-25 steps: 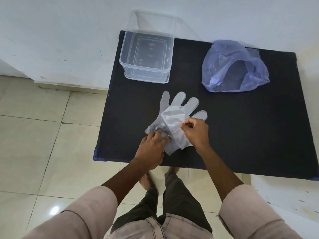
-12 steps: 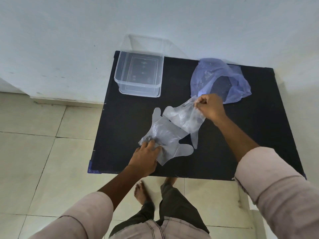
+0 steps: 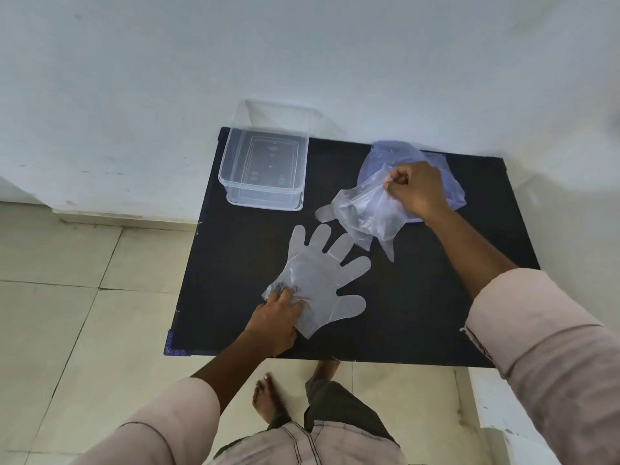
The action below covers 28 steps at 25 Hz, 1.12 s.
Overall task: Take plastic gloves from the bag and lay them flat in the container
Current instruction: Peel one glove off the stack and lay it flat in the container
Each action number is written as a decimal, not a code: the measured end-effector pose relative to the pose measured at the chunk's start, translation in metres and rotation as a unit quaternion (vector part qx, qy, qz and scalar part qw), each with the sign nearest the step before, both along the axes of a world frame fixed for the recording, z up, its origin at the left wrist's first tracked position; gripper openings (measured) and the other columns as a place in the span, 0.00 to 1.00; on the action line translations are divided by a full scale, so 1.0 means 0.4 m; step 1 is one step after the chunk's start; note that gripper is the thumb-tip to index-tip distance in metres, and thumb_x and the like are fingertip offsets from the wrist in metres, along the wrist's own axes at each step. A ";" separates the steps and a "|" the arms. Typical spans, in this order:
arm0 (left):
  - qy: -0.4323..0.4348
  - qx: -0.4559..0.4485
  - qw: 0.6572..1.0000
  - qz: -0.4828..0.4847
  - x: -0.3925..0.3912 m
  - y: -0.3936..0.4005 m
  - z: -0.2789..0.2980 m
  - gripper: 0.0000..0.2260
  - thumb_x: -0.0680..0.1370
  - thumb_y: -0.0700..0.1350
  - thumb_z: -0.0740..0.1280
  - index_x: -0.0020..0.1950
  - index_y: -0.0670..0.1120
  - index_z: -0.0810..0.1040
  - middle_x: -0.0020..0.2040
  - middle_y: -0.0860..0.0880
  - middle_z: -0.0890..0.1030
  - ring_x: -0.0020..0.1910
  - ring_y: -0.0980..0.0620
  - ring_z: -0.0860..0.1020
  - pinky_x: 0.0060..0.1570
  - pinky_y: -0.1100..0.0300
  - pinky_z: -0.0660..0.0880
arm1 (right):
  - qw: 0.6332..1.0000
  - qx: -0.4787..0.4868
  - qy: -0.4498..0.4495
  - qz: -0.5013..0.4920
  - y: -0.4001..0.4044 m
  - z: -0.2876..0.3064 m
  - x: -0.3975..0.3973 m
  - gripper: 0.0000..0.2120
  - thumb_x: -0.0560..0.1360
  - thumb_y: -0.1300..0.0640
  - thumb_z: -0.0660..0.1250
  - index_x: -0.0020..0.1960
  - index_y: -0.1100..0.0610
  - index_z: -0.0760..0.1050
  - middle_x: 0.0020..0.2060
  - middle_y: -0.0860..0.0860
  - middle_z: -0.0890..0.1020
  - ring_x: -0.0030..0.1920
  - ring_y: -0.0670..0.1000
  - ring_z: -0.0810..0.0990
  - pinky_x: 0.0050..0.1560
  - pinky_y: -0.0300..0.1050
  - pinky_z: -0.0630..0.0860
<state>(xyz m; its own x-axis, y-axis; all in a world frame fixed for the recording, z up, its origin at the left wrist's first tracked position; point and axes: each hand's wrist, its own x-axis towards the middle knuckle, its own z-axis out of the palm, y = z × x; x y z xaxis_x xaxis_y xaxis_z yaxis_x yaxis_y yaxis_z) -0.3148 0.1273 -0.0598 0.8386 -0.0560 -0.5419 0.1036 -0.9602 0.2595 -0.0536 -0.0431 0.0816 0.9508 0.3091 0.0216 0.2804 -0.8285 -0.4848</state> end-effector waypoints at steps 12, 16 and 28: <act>-0.359 -0.314 0.866 0.150 0.290 0.033 0.439 0.25 0.68 0.50 0.77 0.64 0.49 0.77 0.61 0.48 0.77 0.51 0.53 0.78 0.51 0.65 0.73 | 0.978 -0.028 -0.039 0.201 0.018 0.169 -0.123 0.05 0.73 0.63 0.67 0.42 0.58 0.82 0.30 0.49 0.81 0.32 0.49 0.78 0.38 0.49 0.76; -0.329 -0.389 0.844 0.167 0.302 0.026 0.480 0.12 0.69 0.46 0.77 0.51 0.46 0.85 0.46 0.49 0.85 0.42 0.54 0.83 0.45 0.60 0.82 | 0.968 -0.027 -0.060 0.244 0.025 0.228 -0.161 0.04 0.72 0.63 0.69 0.41 0.57 0.81 0.33 0.53 0.84 0.35 0.53 0.81 0.39 0.50 0.76; -0.246 -0.525 0.760 0.295 0.287 0.093 0.499 0.05 0.73 0.42 0.74 0.47 0.42 0.84 0.46 0.37 0.84 0.43 0.47 0.82 0.34 0.57 0.81 | 0.987 0.129 0.089 0.042 -0.015 0.205 -0.245 0.04 0.70 0.58 0.75 0.44 0.54 0.82 0.36 0.44 0.83 0.37 0.44 0.81 0.31 0.32 0.76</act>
